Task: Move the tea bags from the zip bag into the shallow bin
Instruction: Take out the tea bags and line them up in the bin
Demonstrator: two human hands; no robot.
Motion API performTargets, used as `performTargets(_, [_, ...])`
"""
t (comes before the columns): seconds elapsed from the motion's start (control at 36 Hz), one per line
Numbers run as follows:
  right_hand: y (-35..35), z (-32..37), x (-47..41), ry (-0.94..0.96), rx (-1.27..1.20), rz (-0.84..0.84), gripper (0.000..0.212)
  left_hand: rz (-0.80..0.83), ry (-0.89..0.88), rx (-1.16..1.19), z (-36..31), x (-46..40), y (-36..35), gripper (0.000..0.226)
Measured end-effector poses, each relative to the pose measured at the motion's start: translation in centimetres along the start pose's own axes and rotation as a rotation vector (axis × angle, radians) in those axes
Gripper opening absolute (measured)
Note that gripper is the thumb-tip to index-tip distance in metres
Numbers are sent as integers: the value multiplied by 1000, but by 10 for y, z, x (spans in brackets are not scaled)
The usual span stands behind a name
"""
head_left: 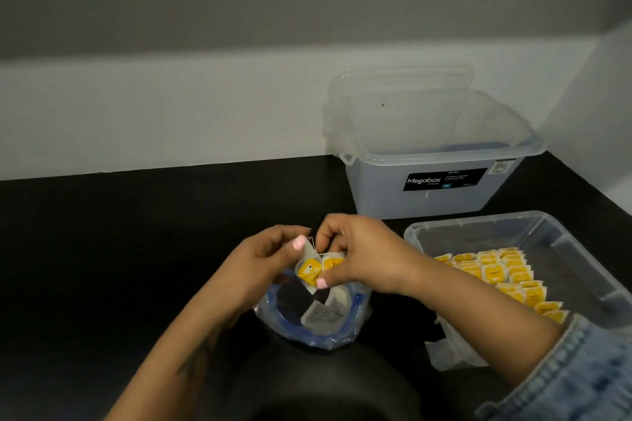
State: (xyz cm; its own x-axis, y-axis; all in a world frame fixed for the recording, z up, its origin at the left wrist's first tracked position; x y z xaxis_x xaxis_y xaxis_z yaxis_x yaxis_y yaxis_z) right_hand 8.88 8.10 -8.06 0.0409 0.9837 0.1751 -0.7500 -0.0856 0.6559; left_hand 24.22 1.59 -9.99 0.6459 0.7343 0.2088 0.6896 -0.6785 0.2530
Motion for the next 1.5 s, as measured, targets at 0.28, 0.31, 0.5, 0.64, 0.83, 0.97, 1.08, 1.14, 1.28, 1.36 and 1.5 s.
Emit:
performTargets(0.28, [43,-9,18,-45,-162,-91,18,-86,39,364,-9,-7,-21,24])
performTargets(0.31, [48,-11,21,-52,-192,-119,13,-96,57,414,-9,-7,-22,24])
performTargets(0.5, [94,-30,54,-83,-211,-164,9,-30,113,687,-18,-12,-51,18])
performTargets(0.64, [117,-49,77,-109,-119,-199,12,47,115,732,-24,-17,-75,19])
performTargets(0.83, [128,-92,101,-225,31,-135,15,95,108,725,-32,-23,-105,29])
performTargets(0.97, [123,-117,114,-300,189,30,16,90,109,721,-35,-26,-121,27])
performTargets(1.08, [115,-129,118,-297,360,114,12,95,108,728,-38,-29,-131,23])
performTargets(1.14, [110,-133,118,-288,444,152,10,101,105,728,-40,-29,-135,27])
performTargets(1.28, [99,-146,114,-287,557,260,14,90,111,736,-41,-31,-140,30])
performTargets(1.36, [90,-158,108,-271,587,292,11,82,109,735,-42,-30,-144,42])
performTargets(1.5, [81,-178,96,-289,597,277,15,83,116,744,-41,-28,-148,28])
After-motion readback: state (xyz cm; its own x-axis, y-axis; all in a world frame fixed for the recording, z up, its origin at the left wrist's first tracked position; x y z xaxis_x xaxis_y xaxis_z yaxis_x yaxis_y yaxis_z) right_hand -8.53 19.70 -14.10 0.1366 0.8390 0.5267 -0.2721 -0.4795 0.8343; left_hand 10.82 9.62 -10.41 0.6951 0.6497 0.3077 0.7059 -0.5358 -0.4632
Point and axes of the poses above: each hand's wrist, its own x-axis away from the middle knuckle, its own y-axis out of the back of the hand, z = x × y, the point moved 2 cm from there along -x, towards the middle knuckle
